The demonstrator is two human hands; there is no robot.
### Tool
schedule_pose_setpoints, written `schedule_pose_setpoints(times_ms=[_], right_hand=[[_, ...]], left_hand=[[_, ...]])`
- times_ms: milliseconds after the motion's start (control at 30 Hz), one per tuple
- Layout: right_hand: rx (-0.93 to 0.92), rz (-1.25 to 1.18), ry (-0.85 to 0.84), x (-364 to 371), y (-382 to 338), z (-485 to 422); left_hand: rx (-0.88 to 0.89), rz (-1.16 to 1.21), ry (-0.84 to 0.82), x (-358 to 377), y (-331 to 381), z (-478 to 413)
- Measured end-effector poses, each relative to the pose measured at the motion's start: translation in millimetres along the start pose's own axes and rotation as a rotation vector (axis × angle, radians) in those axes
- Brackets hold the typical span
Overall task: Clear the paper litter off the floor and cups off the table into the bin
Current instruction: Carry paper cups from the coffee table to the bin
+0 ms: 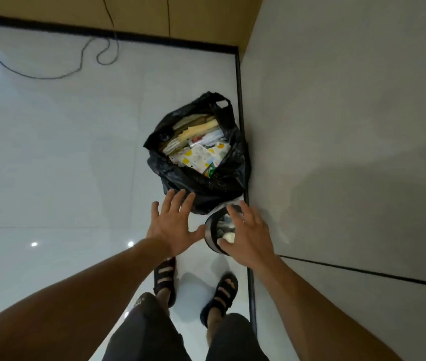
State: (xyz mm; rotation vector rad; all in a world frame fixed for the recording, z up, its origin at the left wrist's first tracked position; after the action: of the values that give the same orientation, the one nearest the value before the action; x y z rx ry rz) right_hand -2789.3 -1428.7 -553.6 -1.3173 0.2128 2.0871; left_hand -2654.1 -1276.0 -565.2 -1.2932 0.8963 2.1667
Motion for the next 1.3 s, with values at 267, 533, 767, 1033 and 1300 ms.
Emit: schedule_pose_setpoints(times_ms=[267, 533, 767, 1033, 1300], right_hand=[[-0.209, 0.2, -0.014, -63.0, -71.5, 65.2], [-0.555, 0.374, -0.056, -57.7, -171.9, 131.9], [-0.865, 0.519, -0.074, -17.1, -307.2, 216.5], [-1.157, 0.656, -0.098, 79.3, -484.2, 353.3], [-1.469, 0.72, -0.169, 202.0, -629.5, 506.8]], left_hand=[[-0.193, 0.021, 0.098, -83.9, -24.6, 113.9], [-0.501, 0.083, 0.274, -104.2, -55.0, 266.0], [-0.83, 0.196, 0.406, -78.9, -104.5, 444.1], [-1.182, 0.271, 0.578, -28.0, -182.5, 674.3], [-1.518, 0.32, 0.625, 30.2, -227.6, 876.5]])
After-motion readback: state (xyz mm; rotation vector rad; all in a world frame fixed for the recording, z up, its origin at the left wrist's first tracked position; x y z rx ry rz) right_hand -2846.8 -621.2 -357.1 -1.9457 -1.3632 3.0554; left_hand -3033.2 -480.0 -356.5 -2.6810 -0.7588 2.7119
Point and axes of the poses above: each hand's wrist, its own z-axis away from the middle knuckle, its own x-axis out of the palm, y = z × x, the point moved 2 cm from there along -z, towards the middle knuckle, and after that the axes turned 2 degrees about x, right-handed, at the moved point
